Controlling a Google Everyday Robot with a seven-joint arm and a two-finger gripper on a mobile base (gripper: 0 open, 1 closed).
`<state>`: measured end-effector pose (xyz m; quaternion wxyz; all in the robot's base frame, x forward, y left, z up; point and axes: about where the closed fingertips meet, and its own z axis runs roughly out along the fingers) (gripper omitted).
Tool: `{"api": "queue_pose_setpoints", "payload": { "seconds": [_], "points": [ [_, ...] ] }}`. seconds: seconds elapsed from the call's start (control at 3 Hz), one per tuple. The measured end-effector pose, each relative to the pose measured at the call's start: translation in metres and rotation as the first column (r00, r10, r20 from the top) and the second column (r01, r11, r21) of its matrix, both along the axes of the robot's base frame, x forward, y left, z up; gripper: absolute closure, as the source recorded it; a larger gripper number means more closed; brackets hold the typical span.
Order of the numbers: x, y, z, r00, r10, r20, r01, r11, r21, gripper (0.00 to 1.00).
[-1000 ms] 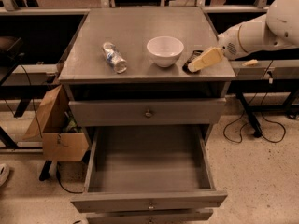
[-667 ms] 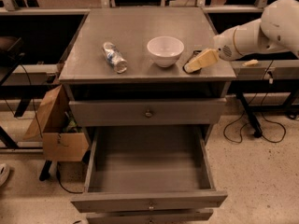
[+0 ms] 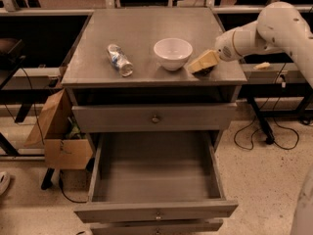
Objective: Place rxbar chocolate into middle drawer
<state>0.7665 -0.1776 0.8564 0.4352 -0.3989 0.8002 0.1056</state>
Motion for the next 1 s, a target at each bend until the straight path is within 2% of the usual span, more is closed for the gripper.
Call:
{"api": "queue_pose_setpoints", "payload": {
  "seconds": [0.67, 1.0],
  "points": [
    [0.022, -0.018, -0.021, 0.9978, -0.053, -0.039, 0.050, 0.996, -0.074, 0.00],
    [0.020, -0.027, -0.028, 0.9974, -0.040, -0.059, 0.034, 0.995, -0.098, 0.19]
  ]
}}
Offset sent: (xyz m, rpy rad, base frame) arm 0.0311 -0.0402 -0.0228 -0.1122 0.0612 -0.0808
